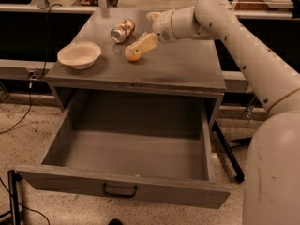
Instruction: Place orange into top drawer
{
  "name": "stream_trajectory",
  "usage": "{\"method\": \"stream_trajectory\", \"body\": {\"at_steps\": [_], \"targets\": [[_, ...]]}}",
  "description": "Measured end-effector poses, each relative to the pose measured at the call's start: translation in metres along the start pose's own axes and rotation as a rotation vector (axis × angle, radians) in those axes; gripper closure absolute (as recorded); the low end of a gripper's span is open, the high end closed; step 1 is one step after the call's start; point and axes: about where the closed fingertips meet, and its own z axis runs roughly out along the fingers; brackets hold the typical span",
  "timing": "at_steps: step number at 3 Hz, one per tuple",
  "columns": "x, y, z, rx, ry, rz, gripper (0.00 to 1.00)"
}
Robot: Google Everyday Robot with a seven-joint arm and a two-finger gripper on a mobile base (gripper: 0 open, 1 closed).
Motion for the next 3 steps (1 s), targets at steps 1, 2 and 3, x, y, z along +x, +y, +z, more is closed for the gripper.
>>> {"method": "stream_trajectory", "body": {"at_steps": [1,2,3], "targets": [[0.014,0.008,0.019,-0.026,0.007,0.012,0.0],[0.026,0.017,0.037,-0.036,0.032,0.024,0.0],[0.038,0.023,0.049,-0.041,0.055,0.039,0.0]]}}
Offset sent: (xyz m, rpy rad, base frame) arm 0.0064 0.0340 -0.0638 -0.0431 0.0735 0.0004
